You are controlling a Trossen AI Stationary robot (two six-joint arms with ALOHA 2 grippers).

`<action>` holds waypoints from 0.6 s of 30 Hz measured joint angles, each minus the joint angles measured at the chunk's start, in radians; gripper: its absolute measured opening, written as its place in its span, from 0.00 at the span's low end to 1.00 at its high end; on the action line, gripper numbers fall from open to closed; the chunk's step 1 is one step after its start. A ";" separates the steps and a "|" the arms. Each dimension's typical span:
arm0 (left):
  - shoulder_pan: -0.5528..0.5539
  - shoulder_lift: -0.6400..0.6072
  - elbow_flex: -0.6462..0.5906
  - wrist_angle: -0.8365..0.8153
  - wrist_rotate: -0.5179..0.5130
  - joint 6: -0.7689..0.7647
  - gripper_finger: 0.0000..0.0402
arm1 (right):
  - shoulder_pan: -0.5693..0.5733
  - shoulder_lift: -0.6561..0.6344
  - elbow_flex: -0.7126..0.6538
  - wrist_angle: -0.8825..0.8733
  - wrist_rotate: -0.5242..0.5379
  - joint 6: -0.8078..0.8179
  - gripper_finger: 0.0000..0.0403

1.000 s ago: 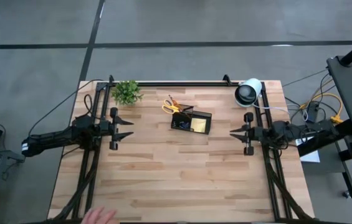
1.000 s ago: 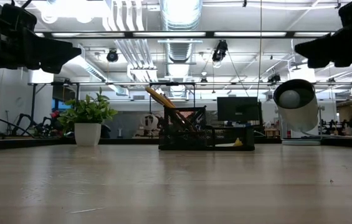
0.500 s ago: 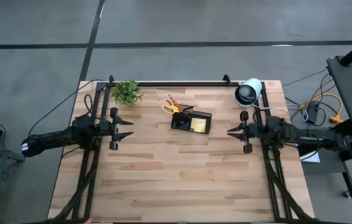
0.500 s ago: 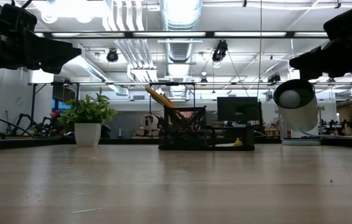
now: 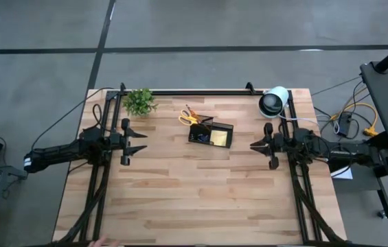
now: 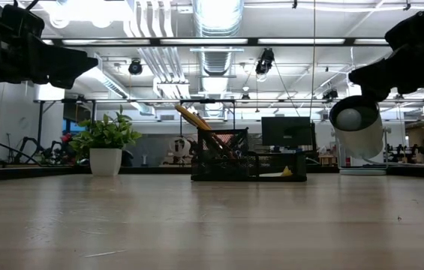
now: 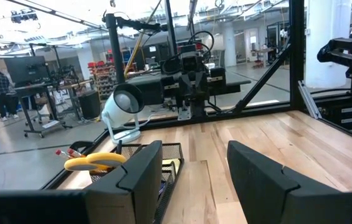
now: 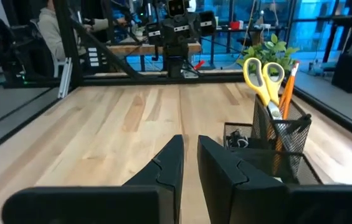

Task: Pick and place office supplies into organizer
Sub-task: Return to Home Position

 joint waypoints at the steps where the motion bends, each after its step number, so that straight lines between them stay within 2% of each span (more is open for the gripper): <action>1: 0.000 0.000 0.000 0.000 0.000 0.000 0.41 | 0.000 0.000 0.000 0.000 0.000 0.004 0.10; 18: 0.000 0.000 0.000 0.000 0.000 0.000 0.41 | 0.000 0.000 0.000 0.000 0.000 -0.010 0.10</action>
